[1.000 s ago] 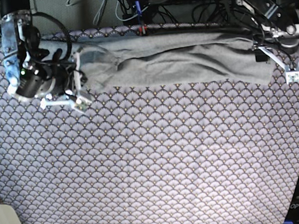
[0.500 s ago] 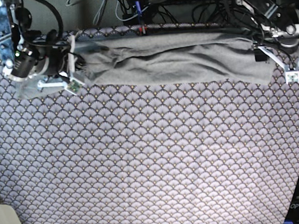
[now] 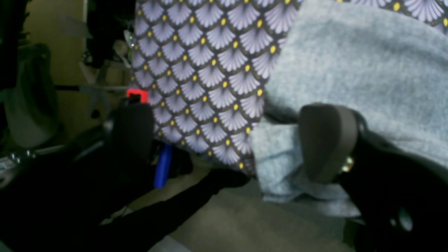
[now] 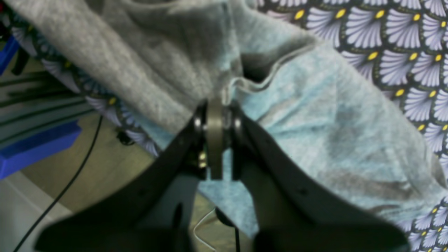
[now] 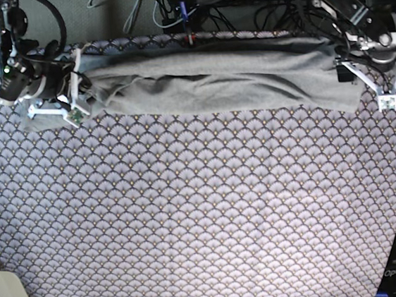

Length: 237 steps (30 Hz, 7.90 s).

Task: Fold the T-shirt properly
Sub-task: 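Pull the fabric back toward the shirt end with right gripper, then release the shirt end and move the left gripper to the strip's other end, then grasp the strip end with the left gripper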

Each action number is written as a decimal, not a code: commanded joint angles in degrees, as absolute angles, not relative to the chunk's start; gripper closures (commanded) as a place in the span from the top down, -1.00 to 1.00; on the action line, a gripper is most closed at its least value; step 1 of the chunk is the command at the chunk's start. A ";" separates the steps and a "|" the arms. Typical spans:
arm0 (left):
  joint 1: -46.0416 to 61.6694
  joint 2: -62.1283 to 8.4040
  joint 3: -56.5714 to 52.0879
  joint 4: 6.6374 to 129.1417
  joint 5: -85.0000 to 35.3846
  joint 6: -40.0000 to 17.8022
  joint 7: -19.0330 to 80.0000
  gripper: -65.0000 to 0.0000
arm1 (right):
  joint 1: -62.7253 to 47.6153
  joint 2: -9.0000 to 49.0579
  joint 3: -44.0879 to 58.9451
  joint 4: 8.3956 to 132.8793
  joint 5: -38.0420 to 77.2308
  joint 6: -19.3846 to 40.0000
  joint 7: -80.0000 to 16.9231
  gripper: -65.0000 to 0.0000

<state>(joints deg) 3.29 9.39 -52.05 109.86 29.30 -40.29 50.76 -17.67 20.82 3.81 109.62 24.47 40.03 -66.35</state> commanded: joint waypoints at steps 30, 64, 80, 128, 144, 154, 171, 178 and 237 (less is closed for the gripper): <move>3.12 7.78 -52.09 110.73 24.84 -40.00 50.33 1.00 | -18.42 21.85 3.56 110.29 25.01 40.00 -67.12 -0.63; 2.95 7.78 -52.00 109.58 24.75 -40.00 49.98 1.00 | -8.66 30.37 3.65 95.78 12.09 40.00 -68.70 -0.60; 2.07 7.96 -52.09 108.88 24.84 -40.00 50.33 0.81 | -8.57 30.90 13.49 95.78 8.04 40.00 -67.56 -0.60; 2.24 5.58 -50.59 103.43 14.55 -40.00 62.37 0.60 | -5.41 19.03 20.00 95.34 -16.75 40.00 -56.04 -0.60; 0.92 5.67 -51.30 93.32 14.37 -40.00 59.56 0.60 | -6.20 19.21 20.00 95.34 -16.75 40.00 -55.96 -0.60; 1.36 6.73 -50.86 94.99 14.29 -40.00 60.53 -0.44 | -6.20 19.03 20.00 95.34 -16.75 40.00 -55.96 -0.60; 1.27 8.48 -47.52 110.29 14.46 -40.00 68.97 -1.00 | -6.11 18.24 20.00 95.25 -16.75 40.00 -55.96 -0.60; 1.45 7.43 -47.96 110.11 14.81 -40.00 68.62 -1.00 | -6.20 18.07 20.00 95.25 -16.75 40.00 -55.96 -0.60; 3.65 1.80 -44.26 88.75 4.00 -40.00 69.85 -0.85 | -6.99 18.15 19.91 95.25 -16.75 40.00 -55.87 -0.60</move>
<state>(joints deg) 2.85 0.82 -44.64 90.11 2.68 -39.70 67.09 -7.66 17.28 19.70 94.45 -16.27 40.03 -56.10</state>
